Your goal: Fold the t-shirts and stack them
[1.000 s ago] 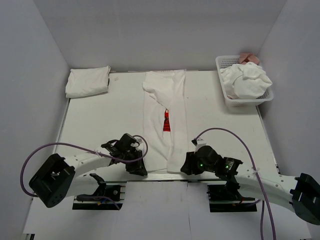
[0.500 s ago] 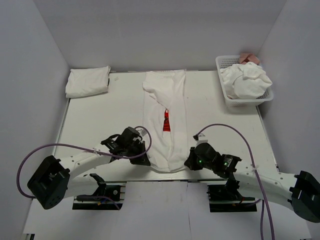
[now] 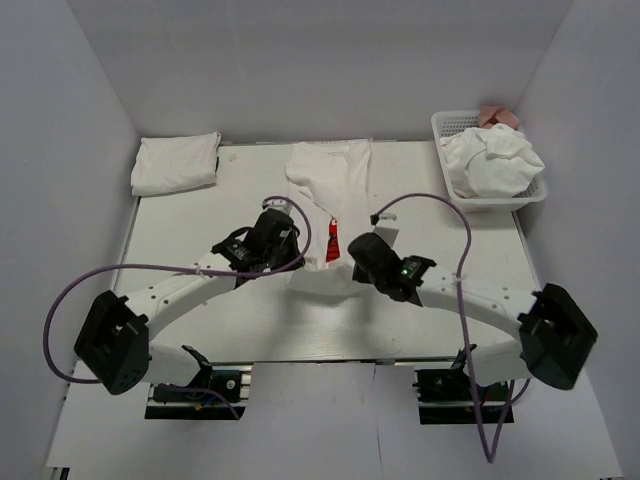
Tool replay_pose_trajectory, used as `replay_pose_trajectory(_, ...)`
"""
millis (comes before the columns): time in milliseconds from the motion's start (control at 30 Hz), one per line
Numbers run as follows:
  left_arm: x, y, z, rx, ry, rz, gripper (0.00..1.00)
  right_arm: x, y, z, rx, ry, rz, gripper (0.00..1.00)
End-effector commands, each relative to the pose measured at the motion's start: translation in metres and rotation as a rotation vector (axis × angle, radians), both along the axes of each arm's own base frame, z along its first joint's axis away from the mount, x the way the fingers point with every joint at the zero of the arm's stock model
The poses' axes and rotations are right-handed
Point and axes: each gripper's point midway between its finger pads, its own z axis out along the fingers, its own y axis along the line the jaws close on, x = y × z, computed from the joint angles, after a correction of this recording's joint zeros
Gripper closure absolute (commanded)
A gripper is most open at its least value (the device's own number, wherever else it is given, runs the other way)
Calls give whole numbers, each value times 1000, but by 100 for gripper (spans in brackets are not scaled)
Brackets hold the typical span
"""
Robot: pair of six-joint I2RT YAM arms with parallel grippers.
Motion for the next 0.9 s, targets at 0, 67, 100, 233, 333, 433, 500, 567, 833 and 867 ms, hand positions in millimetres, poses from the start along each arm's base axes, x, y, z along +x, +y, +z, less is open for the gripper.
replay_pose_trajectory(0,49,20,26,114,-123,164,100,44,-5,15,-71,-59,-152,100)
replay_pose_trajectory(67,68,30,31,152,-136,228,100,65,2,20,-84,-52,-164,100)
replay_pose_trajectory(100,72,29,32,162,-144,228,100,73,0,23,-83,-54,-182,100)
replay_pose_trajectory(233,99,30,38,164,-182,241,100,101,1,33,-80,-73,-215,100)
replay_pose_trajectory(333,118,25,40,186,-192,233,100,121,-4,42,-84,-118,-238,100)
replay_pose_trajectory(433,141,28,42,204,-226,255,100,140,-4,54,-67,-166,-235,100)
replay_pose_trajectory(500,158,34,49,205,-241,279,100,149,2,57,-58,-180,-206,100)
replay_pose_trajectory(567,170,31,48,202,-238,272,100,160,1,57,-62,-190,-209,100)
replay_pose_trajectory(833,205,32,28,201,-203,272,100,197,-2,43,-118,-192,-218,100)
replay_pose_trajectory(867,209,34,26,198,-196,274,100,202,-3,42,-111,-189,-221,100)
